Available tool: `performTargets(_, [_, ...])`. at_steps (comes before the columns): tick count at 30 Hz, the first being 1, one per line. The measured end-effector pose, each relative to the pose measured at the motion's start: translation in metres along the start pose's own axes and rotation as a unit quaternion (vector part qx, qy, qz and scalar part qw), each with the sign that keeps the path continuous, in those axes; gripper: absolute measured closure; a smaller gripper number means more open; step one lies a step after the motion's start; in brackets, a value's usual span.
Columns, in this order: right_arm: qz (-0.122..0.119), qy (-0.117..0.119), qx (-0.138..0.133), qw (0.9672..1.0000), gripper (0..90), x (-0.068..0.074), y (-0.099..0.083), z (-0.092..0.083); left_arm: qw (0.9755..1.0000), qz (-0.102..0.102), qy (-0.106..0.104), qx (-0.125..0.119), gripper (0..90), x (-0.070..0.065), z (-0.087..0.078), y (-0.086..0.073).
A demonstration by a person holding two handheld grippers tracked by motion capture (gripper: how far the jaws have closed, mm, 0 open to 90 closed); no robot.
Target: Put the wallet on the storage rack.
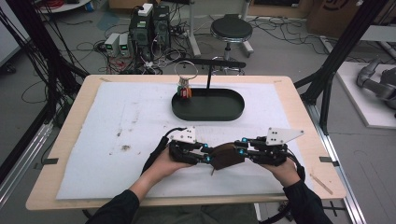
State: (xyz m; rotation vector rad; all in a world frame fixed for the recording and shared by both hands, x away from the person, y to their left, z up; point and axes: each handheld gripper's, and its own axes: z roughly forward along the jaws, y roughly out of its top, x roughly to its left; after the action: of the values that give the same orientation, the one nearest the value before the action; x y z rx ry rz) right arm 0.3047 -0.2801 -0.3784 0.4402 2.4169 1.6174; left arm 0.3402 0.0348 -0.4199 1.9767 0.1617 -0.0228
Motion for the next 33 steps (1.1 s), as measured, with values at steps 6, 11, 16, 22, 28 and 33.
performTargets(6, [0.015, 0.003, -0.008, 0.9999, 57.7, -0.004, 0.000, -0.003, 0.9998, 0.018, 0.012, 0.000, 68.7, -0.005, -0.016, 0.012])
performTargets(11, [0.034, 0.017, 0.002, 0.9993, 47.7, -0.008, -0.002, -0.003, 0.9992, 0.027, 0.027, 0.011, 68.7, -0.006, -0.030, 0.018])
performTargets(16, [0.042, 0.037, 0.025, 0.9981, 40.4, -0.008, -0.003, 0.007, 0.9992, 0.027, 0.029, 0.008, 68.7, -0.007, -0.038, 0.021])
performTargets(22, [0.046, 0.047, 0.037, 0.9972, 37.6, -0.005, -0.001, 0.020, 0.9991, 0.033, 0.022, 0.016, 68.6, -0.009, -0.038, 0.022])
performTargets(28, [0.042, 0.052, 0.050, 0.9965, 44.1, -0.002, -0.001, 0.028, 0.9989, 0.040, 0.012, 0.022, 68.6, -0.014, -0.033, 0.025])
performTargets(33, [0.027, 0.071, 0.038, 0.9963, 62.9, -0.001, 0.000, 0.027, 0.9989, 0.043, 0.011, 0.015, 68.1, -0.014, -0.036, 0.027])
